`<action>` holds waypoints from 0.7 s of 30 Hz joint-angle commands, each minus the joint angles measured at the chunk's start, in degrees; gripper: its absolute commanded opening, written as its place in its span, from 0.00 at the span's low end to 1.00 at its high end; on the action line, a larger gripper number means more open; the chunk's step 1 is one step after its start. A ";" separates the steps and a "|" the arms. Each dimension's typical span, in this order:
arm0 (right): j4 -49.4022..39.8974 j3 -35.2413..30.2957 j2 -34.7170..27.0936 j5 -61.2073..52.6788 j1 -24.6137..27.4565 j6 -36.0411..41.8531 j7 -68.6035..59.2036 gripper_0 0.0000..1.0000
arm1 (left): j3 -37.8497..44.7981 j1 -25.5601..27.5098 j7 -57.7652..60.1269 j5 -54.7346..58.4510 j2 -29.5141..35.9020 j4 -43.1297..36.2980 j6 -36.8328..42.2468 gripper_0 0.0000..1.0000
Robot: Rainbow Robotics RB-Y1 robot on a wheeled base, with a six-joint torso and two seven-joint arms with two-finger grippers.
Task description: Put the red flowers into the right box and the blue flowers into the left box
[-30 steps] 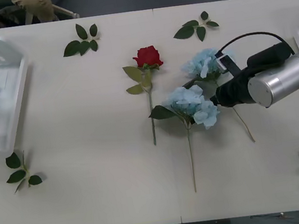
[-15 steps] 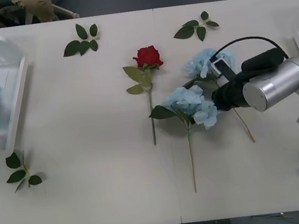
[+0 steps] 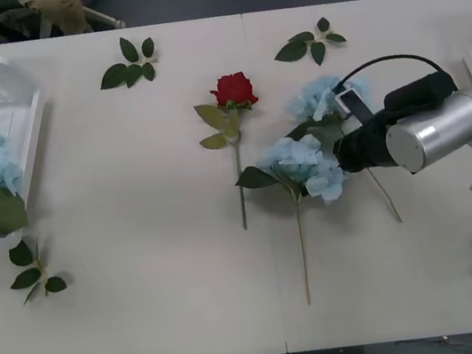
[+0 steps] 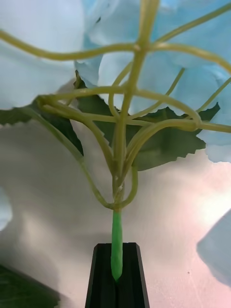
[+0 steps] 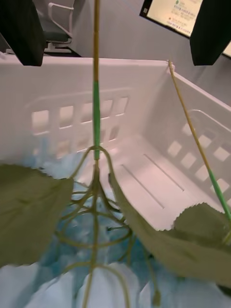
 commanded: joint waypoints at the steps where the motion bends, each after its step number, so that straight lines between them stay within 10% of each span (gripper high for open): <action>1: -0.74 -2.97 -1.20 -4.73 -1.32 -0.36 1.11 0.00 | 6.63 -1.96 -4.98 5.95 2.31 -6.53 5.65 0.92; 11: -2.50 -9.65 -6.29 -24.51 -1.23 -0.36 13.86 0.00 | 18.94 -1.87 -6.39 37.59 -1.47 -14.88 12.59 0.94; 21: -2.50 -18.17 -9.37 -44.19 -0.97 4.03 27.92 0.00 | 19.20 7.36 -9.29 50.78 -14.57 -14.71 -3.49 0.93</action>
